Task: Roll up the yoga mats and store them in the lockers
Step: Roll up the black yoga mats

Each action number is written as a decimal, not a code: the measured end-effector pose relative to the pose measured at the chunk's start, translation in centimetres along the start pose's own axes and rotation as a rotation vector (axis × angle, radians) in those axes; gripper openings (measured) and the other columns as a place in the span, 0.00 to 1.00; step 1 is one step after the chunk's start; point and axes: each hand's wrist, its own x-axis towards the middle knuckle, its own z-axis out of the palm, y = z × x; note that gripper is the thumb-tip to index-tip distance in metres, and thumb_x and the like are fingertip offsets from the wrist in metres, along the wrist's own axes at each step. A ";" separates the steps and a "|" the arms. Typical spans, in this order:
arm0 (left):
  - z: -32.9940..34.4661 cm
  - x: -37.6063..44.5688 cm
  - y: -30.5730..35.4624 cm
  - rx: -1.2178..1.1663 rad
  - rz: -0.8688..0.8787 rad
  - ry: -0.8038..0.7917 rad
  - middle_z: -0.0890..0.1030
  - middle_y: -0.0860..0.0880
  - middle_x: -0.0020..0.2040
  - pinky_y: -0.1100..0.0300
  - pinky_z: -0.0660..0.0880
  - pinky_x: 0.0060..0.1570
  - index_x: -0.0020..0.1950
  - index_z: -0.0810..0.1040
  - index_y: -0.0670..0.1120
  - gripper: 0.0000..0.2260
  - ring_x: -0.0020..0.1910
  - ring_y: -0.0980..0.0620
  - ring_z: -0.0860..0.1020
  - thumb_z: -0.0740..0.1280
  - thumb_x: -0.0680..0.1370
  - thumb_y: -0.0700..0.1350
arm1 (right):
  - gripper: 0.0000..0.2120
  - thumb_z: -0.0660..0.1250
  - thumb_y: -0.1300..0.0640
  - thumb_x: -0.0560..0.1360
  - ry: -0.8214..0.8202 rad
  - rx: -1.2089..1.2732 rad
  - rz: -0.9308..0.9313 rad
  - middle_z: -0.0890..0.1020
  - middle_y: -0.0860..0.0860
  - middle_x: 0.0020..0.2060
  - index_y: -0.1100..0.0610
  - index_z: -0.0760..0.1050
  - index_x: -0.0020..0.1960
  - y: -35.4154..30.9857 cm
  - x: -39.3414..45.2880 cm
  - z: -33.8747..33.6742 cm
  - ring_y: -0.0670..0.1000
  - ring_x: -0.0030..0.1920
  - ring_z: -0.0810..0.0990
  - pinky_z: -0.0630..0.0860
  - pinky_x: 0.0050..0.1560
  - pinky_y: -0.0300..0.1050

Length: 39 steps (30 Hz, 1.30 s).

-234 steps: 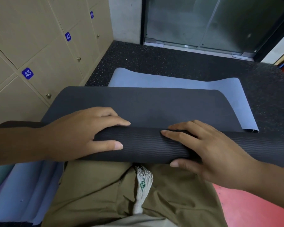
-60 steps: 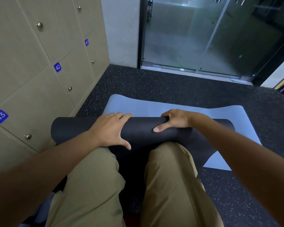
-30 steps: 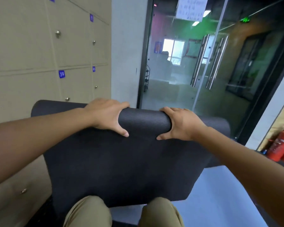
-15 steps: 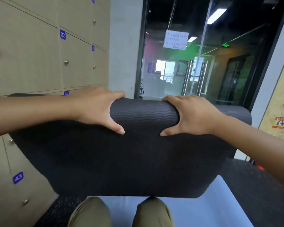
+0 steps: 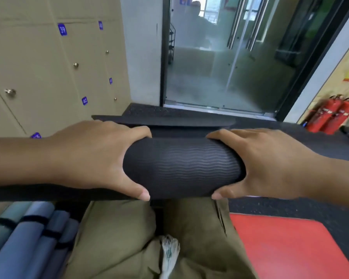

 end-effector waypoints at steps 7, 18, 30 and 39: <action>7.7 -1.8 1.7 -0.139 0.022 -0.211 0.78 0.64 0.48 0.57 0.75 0.50 0.59 0.64 0.65 0.39 0.48 0.60 0.78 0.65 0.55 0.84 | 0.48 0.60 0.18 0.64 -0.109 0.092 -0.103 0.74 0.40 0.64 0.41 0.56 0.77 -2.8 -2.9 6.8 0.48 0.62 0.77 0.76 0.60 0.49; 11.1 -1.4 1.8 -0.272 0.014 -0.361 0.76 0.64 0.52 0.58 0.75 0.52 0.58 0.65 0.66 0.36 0.50 0.61 0.76 0.68 0.58 0.82 | 0.42 0.65 0.30 0.71 -0.030 0.207 -0.239 0.73 0.42 0.67 0.43 0.59 0.80 -3.2 -3.2 11.4 0.48 0.63 0.74 0.78 0.60 0.49; 11.9 -2.2 1.2 -0.248 0.176 0.081 0.71 0.64 0.63 0.61 0.74 0.54 0.69 0.70 0.60 0.33 0.58 0.60 0.73 0.63 0.69 0.76 | 0.41 0.80 0.37 0.66 -0.286 0.592 -0.240 0.74 0.32 0.64 0.38 0.67 0.75 0.1 2.0 10.7 0.33 0.65 0.71 0.64 0.63 0.25; 13.0 0.3 -1.2 -0.289 0.233 0.016 0.68 0.68 0.67 0.62 0.73 0.60 0.76 0.66 0.63 0.36 0.64 0.66 0.70 0.57 0.72 0.78 | 0.33 0.76 0.37 0.71 -0.422 0.665 -0.173 0.75 0.32 0.64 0.37 0.68 0.73 2.0 4.6 10.4 0.34 0.65 0.73 0.70 0.67 0.37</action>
